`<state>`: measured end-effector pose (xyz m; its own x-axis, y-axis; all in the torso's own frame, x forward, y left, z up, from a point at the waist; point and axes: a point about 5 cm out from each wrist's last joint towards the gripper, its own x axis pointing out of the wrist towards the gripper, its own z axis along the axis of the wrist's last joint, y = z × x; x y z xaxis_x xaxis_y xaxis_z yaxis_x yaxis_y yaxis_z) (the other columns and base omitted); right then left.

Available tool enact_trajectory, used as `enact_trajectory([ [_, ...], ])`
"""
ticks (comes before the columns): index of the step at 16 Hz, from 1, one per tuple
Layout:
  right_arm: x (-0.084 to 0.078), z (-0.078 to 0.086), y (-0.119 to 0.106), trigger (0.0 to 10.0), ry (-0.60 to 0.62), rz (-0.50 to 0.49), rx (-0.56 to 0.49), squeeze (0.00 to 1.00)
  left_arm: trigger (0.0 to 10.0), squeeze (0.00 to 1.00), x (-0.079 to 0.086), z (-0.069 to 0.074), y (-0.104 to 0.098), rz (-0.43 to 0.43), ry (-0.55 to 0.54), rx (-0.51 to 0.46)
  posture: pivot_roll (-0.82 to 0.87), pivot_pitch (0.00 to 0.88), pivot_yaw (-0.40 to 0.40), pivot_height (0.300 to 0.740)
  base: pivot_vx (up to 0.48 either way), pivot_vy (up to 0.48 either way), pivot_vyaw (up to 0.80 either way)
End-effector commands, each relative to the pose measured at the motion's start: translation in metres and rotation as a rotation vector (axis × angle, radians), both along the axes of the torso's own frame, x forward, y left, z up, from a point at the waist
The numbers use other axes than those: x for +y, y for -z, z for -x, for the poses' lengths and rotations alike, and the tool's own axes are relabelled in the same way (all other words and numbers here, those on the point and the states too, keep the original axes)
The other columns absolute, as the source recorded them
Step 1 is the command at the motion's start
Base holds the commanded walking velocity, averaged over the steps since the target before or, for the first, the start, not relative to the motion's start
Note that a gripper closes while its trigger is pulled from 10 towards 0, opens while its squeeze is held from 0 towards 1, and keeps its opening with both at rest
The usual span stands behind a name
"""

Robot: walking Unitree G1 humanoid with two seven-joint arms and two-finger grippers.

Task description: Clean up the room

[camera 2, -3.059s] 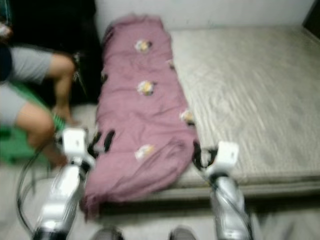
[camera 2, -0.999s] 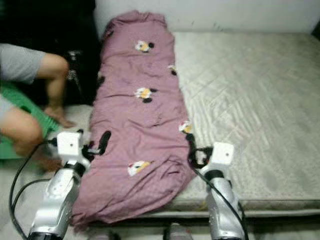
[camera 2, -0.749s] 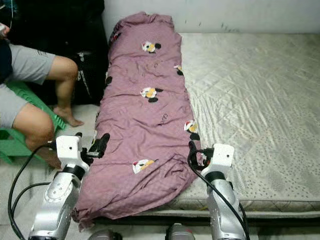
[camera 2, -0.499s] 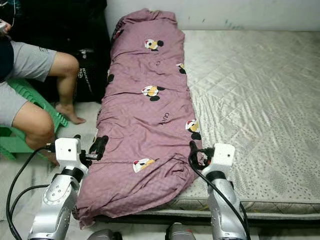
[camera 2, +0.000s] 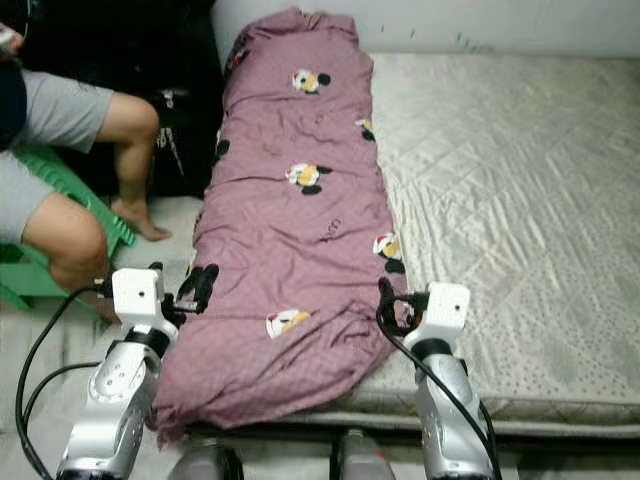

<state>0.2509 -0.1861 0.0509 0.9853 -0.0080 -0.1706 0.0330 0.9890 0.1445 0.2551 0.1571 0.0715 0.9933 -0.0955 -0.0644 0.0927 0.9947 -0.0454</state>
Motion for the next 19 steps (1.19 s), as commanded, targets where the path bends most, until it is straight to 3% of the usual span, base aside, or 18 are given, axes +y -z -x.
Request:
enact_trajectory([
  [1,0.000,0.003,0.003,10.0,-0.004,0.000,0.014,0.00,10.0,0.00,0.003,0.003,0.005,-0.009,-0.017,0.021,-0.05,0.094,0.022,0.630,0.000,0.000,0.00],
  [5,-0.001,0.003,0.003,10.0,-0.004,0.000,0.013,0.00,10.0,0.00,0.003,0.003,0.004,-0.011,-0.028,0.016,-0.04,0.096,0.019,0.581,0.000,0.000,0.00],
  [14,-0.001,0.003,0.004,10.0,-0.010,0.001,0.022,0.00,10.0,0.00,0.003,0.003,0.004,0.000,-0.036,0.017,-0.04,0.097,0.012,0.581,0.000,0.000,0.00],
  [17,0.007,0.003,0.007,10.0,-0.090,-0.044,0.064,0.00,10.0,0.00,0.010,0.009,0.001,-0.017,-0.068,0.016,-0.02,0.133,0.007,0.581,0.000,0.000,0.00],
  [19,0.013,-0.001,0.004,10.0,-0.191,-0.033,0.073,0.00,10.0,0.00,0.024,0.020,0.003,-0.070,-0.125,0.026,0.01,0.175,0.012,0.581,0.000,0.000,0.00],
])
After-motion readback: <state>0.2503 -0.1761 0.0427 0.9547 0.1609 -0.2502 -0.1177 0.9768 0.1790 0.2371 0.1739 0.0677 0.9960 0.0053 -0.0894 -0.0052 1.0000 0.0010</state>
